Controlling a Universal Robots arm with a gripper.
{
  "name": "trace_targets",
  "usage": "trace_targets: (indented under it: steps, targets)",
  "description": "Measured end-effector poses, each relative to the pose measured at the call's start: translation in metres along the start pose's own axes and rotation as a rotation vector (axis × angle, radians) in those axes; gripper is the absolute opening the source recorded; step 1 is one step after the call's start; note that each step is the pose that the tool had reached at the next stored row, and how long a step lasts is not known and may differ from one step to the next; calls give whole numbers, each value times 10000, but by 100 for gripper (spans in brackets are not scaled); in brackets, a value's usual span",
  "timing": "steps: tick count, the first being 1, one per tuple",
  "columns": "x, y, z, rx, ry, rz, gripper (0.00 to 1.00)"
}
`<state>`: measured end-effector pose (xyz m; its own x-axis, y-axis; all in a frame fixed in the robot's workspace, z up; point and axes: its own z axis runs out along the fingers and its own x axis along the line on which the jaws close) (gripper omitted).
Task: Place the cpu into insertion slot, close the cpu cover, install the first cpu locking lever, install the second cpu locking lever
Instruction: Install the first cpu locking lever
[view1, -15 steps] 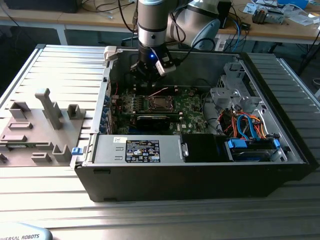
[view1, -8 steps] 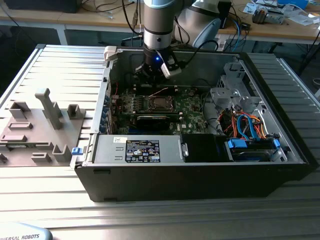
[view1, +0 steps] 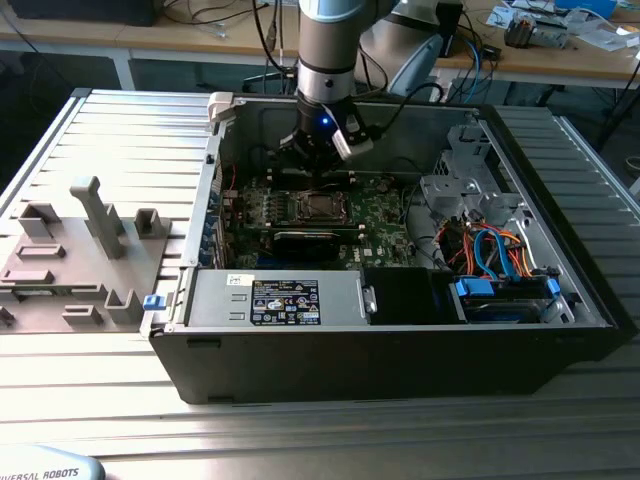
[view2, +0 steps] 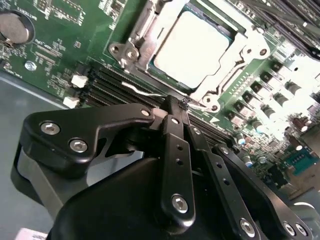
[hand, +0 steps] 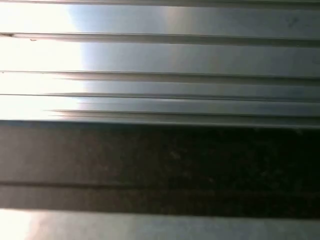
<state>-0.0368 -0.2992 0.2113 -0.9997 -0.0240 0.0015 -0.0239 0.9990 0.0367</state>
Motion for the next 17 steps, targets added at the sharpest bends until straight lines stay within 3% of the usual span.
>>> trace_targets:
  steps: [7,15,17]
  targets:
    - [-103,-5,44,1,5,-22,11]
    - [-172,-10,84,22,12,-30,11]
    - [-190,-9,97,-9,-9,-35,11]
